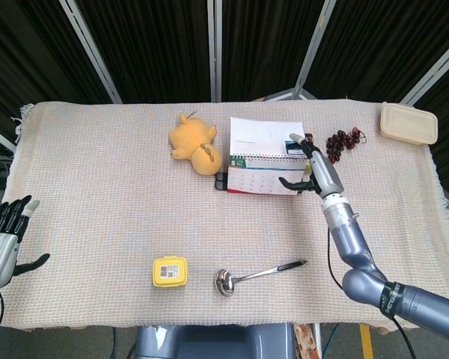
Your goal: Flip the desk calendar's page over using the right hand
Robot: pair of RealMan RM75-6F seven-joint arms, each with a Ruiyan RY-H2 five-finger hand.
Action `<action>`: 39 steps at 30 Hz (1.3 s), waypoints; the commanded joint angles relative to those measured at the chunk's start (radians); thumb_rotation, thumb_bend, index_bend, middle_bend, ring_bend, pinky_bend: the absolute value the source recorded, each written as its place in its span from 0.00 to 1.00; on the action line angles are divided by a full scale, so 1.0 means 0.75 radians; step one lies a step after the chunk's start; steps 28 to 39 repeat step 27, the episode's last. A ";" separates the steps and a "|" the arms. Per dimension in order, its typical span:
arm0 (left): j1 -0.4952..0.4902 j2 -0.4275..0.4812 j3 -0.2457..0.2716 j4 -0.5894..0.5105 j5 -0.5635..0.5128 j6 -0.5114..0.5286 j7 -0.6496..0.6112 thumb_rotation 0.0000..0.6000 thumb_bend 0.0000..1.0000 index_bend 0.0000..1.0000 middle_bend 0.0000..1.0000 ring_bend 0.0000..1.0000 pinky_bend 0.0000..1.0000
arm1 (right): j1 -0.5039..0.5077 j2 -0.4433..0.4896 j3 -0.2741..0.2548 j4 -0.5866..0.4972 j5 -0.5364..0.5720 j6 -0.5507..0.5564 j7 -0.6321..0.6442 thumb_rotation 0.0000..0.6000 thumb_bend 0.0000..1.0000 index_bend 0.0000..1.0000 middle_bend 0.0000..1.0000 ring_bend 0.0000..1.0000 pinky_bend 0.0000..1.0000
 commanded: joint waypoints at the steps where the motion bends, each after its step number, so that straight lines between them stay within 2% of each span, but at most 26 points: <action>1: 0.000 -0.001 0.000 0.002 -0.001 0.001 0.000 1.00 0.00 0.00 0.00 0.00 0.00 | 0.021 -0.052 -0.028 0.100 -0.054 -0.039 0.034 1.00 0.16 0.11 0.20 0.04 0.00; 5: -0.002 -0.004 -0.001 0.010 -0.009 -0.007 -0.004 1.00 0.00 0.00 0.00 0.00 0.00 | -0.021 -0.057 -0.023 0.084 -0.220 0.078 0.099 1.00 0.17 0.11 0.19 0.02 0.00; 8: -0.003 -0.005 -0.002 0.019 -0.020 -0.016 -0.009 1.00 0.00 0.00 0.00 0.00 0.00 | -0.091 -0.010 -0.071 0.013 -0.383 0.195 0.105 1.00 0.19 0.11 0.16 0.01 0.00; 10: -0.002 -0.005 -0.002 0.023 -0.025 -0.018 -0.013 1.00 0.00 0.00 0.00 0.00 0.00 | -0.145 0.026 -0.125 -0.025 -0.481 0.269 0.085 1.00 0.20 0.11 0.15 0.01 0.00; 13: 0.000 -0.006 -0.002 0.028 -0.026 -0.014 -0.015 1.00 0.00 0.00 0.00 0.00 0.00 | -0.259 0.079 -0.248 -0.060 -0.649 0.415 0.038 1.00 0.21 0.11 0.10 0.00 0.00; 16: 0.002 -0.010 0.001 0.033 -0.026 -0.014 -0.010 1.00 0.00 0.00 0.00 0.00 0.00 | -0.380 0.115 -0.386 -0.036 -0.785 0.548 -0.042 1.00 0.20 0.08 0.04 0.00 0.00; 19: 0.002 -0.014 0.003 0.038 -0.027 -0.017 -0.002 1.00 0.00 0.00 0.00 0.00 0.00 | -0.454 0.121 -0.463 0.000 -0.860 0.634 -0.103 1.00 0.20 0.04 0.00 0.00 0.00; 23: 0.004 -0.022 0.007 0.040 -0.025 -0.016 0.010 1.00 0.00 0.00 0.00 0.00 0.00 | -0.562 0.105 -0.549 0.061 -0.948 0.771 -0.214 1.00 0.20 0.01 0.00 0.00 0.00; 27: 0.005 -0.024 0.009 0.042 -0.021 -0.013 0.011 1.00 0.00 0.00 0.00 0.00 0.00 | -0.619 0.087 -0.580 0.092 -0.982 0.837 -0.250 1.00 0.20 0.00 0.00 0.00 0.00; 39: 0.005 -0.024 0.009 0.042 -0.021 -0.013 0.011 1.00 0.00 0.00 0.00 0.00 0.00 | -0.619 0.087 -0.580 0.092 -0.982 0.837 -0.250 1.00 0.20 0.00 0.00 0.00 0.00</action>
